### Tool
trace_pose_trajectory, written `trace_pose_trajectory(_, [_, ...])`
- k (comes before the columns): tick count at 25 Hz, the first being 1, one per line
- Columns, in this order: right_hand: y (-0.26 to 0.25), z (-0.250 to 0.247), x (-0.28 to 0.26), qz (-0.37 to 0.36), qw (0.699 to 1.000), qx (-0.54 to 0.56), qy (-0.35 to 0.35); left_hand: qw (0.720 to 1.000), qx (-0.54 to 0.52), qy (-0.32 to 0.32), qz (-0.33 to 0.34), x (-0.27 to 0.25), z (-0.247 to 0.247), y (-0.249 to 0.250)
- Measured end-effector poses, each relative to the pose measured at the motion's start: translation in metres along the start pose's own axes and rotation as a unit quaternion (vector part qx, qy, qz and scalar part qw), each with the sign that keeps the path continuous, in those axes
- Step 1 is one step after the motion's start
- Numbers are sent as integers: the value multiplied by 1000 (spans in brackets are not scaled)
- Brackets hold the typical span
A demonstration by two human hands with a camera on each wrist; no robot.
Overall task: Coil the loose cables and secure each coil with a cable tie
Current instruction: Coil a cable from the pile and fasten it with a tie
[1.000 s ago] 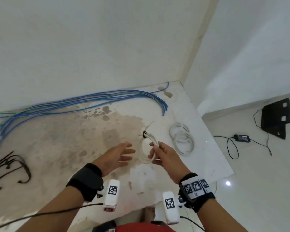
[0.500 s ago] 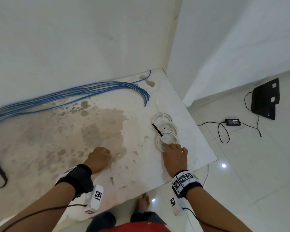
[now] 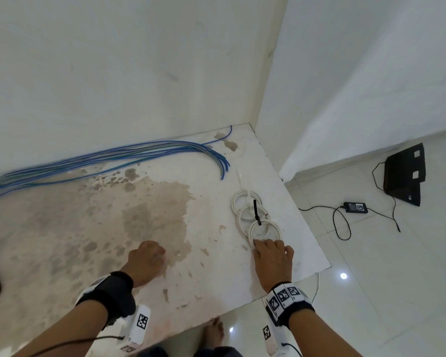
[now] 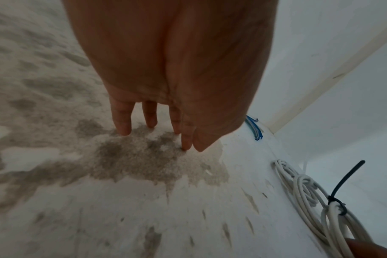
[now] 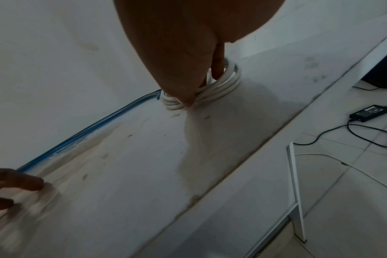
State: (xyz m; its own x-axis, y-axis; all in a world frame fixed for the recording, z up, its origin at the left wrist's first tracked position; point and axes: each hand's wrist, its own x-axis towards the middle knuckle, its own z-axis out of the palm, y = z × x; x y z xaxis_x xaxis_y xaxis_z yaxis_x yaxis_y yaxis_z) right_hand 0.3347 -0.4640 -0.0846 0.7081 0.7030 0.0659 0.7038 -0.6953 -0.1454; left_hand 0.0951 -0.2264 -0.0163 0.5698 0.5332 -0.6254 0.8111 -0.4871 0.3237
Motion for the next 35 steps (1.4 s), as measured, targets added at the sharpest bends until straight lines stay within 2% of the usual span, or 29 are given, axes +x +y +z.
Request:
trace_pose_trajectory(11, [-7, 2, -3, 10, 999, 16, -50, 999, -9, -15, -39, 5, -2, -5])
trace_pose_trajectory(18, [-5, 1, -5, 21, 997, 21, -64, 1000, -16, -7, -19, -1, -1, -1])
trace_pose_trajectory(22, [1, -3, -2, 10, 995, -4, -99, 1000, -10, -7, -8, -3, -1, 3])
trace_pose_trajectory(29, [0, -10, -5, 16, 993, 1, -121, 1000, -15, -14, -12, 0, 3, -6])
trace_pose_trajectory(31, [-4, -13, -7, 31, 995, 38, -88, 999, -31, -16, -3, -1, 1, -8])
trace_pose_trajectory(33, [-17, -18, -9, 28, 994, 101, -8, 997, -80, -9, 3, -2, -2, -13])
trace_pose_trajectory(35, [-37, -23, -8, -30, 985, 166, 23, 989, -146, 7, -6, -4, -5, -19])
